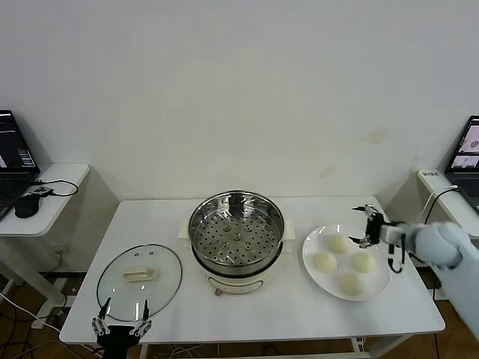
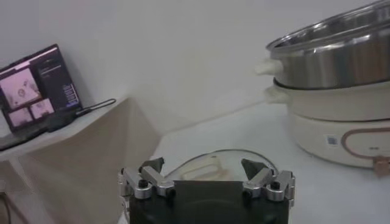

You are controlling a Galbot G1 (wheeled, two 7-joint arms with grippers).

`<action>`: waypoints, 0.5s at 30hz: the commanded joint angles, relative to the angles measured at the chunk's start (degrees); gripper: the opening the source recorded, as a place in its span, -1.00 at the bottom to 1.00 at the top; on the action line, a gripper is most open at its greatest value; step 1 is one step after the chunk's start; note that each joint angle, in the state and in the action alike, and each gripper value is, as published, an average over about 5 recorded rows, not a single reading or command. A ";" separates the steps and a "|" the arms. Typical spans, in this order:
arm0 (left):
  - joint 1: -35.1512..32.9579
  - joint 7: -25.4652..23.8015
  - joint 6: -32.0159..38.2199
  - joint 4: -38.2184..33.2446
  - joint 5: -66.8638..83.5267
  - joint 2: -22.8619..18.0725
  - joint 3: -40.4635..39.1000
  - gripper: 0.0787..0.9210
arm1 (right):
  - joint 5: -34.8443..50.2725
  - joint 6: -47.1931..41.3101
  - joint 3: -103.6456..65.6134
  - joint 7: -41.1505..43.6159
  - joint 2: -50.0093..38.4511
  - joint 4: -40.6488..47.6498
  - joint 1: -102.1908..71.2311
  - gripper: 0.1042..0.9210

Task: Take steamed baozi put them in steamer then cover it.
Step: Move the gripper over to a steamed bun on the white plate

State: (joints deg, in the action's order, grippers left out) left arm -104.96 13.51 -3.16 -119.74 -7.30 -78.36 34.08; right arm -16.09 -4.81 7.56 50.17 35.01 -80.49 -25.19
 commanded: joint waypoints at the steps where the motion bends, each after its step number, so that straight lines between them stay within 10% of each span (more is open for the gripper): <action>1: 0.11 0.69 -1.12 -0.12 -0.96 0.10 0.03 0.77 | 1.16 -1.28 23.84 9.99 0.86 12.12 19.95 0.76; 15: -0.24 1.11 -0.90 -0.60 -0.57 -0.08 1.91 0.77 | -0.95 -1.90 25.60 8.83 11.81 23.03 19.53 0.76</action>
State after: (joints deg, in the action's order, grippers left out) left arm -105.33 14.40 -3.73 -120.31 -7.55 -78.46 36.00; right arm -16.46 -6.28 27.07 56.77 41.79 -65.10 -10.26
